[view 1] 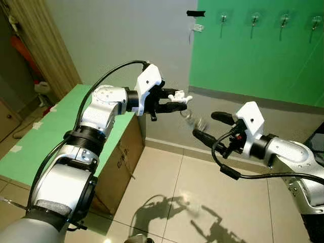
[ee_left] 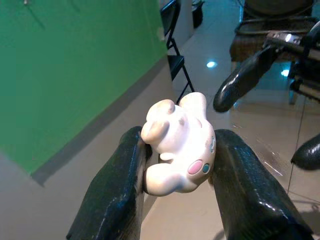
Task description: Hang keys on a hook
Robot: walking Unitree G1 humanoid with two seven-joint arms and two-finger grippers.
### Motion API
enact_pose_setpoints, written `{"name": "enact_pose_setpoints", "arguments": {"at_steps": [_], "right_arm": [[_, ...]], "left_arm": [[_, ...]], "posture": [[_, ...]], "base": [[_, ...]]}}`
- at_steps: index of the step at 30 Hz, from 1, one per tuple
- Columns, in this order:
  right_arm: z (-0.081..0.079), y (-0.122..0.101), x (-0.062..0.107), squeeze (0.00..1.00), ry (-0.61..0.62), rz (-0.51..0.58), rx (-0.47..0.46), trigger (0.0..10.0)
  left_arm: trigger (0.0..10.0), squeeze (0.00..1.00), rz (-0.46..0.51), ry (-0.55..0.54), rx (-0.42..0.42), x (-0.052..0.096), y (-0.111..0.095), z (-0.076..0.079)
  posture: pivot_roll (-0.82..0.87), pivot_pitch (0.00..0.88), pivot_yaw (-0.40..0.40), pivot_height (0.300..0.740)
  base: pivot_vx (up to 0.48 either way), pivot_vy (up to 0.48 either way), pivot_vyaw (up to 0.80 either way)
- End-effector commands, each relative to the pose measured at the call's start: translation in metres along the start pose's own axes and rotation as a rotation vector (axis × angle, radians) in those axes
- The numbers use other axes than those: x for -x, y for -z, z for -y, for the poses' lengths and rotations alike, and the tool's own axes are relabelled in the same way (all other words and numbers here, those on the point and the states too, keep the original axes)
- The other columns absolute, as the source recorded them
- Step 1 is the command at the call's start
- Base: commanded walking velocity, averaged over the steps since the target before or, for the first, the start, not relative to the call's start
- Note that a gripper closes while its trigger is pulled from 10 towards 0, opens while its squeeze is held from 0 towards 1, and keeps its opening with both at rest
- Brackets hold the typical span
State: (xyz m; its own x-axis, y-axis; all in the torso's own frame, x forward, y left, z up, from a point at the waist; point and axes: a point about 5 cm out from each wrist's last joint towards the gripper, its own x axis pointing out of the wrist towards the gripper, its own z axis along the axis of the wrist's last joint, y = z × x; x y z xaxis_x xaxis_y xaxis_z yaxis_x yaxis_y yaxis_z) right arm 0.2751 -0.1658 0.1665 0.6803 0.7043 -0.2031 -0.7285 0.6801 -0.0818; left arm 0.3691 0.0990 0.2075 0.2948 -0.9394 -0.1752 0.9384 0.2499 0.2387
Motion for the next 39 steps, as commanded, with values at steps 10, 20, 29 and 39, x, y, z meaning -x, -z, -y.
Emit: {"name": "enact_pose_setpoints", "arguments": {"at_steps": [10,20,29,39], "right_arm": [[-0.008,-0.021,-0.017,0.00,-0.064,0.059,0.000,10.0],[-0.006,-0.032,-0.025,0.00,-0.066,0.089,-0.014,10.0],[-0.006,-0.036,-0.029,0.00,-0.069,0.093,-0.016,10.0],[-0.005,-0.036,-0.036,0.00,-0.046,0.090,-0.013,10.0]], "left_arm": [[10.0,0.00,0.032,0.004,-0.086,0.006,-0.028,-0.012],[10.0,0.00,0.027,0.001,-0.092,0.005,-0.027,-0.012],[10.0,0.00,0.038,0.008,-0.094,0.001,-0.028,-0.011],[10.0,0.00,0.046,0.015,-0.096,-0.002,-0.030,-0.009]], "posture": [[-0.21,0.000,0.103,0.740],[-0.21,0.000,0.095,0.740],[-0.21,0.000,0.093,0.740],[-0.21,0.000,0.092,0.740]], "base": [[0.000,0.000,0.00],[0.000,0.000,0.00],[0.000,0.000,0.00],[0.000,0.000,0.00]]}}
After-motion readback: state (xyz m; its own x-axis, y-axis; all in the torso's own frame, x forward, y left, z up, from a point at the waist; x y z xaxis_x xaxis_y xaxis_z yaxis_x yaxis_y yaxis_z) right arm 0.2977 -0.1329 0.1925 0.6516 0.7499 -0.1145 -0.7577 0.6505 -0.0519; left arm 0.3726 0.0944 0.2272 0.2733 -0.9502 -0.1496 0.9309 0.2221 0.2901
